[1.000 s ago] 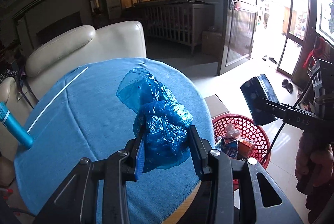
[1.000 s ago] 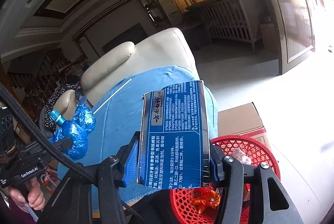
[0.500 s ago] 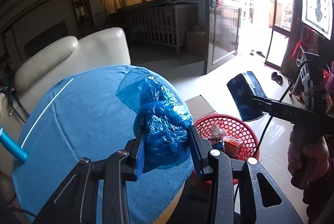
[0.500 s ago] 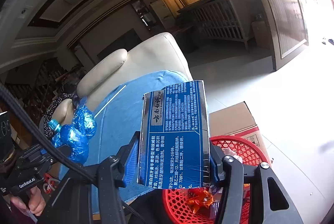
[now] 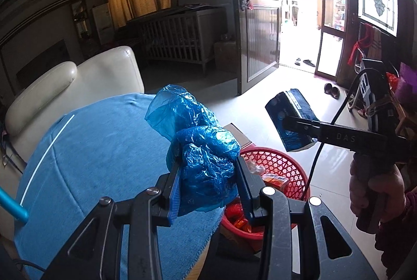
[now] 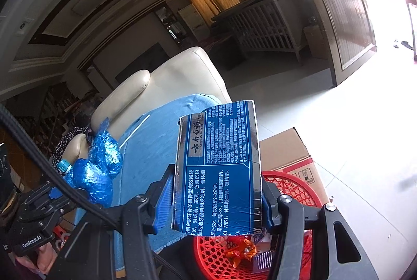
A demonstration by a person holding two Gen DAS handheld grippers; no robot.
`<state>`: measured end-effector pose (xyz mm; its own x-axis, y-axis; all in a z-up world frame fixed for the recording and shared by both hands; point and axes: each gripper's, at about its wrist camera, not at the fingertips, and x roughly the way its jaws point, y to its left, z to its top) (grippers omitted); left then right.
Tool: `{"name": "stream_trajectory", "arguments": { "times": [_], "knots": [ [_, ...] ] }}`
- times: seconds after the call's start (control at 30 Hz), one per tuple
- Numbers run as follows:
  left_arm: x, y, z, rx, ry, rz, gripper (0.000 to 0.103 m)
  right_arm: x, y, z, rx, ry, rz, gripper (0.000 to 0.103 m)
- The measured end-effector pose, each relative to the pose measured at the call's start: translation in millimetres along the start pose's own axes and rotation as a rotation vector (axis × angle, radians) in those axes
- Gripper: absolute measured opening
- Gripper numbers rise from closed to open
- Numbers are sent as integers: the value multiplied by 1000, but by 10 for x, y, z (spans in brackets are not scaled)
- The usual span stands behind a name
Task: Collect trash
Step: 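Hold the blue bag and blue box above the red wastebasket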
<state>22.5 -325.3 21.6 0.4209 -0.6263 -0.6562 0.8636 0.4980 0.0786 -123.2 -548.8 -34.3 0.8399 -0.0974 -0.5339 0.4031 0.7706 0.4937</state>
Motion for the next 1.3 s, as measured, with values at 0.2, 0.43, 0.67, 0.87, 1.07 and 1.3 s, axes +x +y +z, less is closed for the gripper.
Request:
{"name": "stream_trajectory", "arguments": {
  "times": [0.2,0.43,0.67,0.87,1.07,1.3],
  "knots": [
    [37,-91,20,17,1,-36,40,-85,-57,-18,16,-7,-13,58],
    [86,-169,12,42,10,-64,41,-186,-89,-20,41,-20,-27,58],
    [164,-201,-17,50,40,-84,41,-334,-108,-33,57,-51,-57,58],
    [265,-99,-5,4,65,-110,42,-563,-226,19,71,-98,-97,58],
    [379,-84,-5,-19,96,-120,42,-602,-306,-33,94,-82,-102,58],
    [449,-154,-30,-2,117,-136,42,-493,-291,-33,79,-54,-91,58]
  ]
}}
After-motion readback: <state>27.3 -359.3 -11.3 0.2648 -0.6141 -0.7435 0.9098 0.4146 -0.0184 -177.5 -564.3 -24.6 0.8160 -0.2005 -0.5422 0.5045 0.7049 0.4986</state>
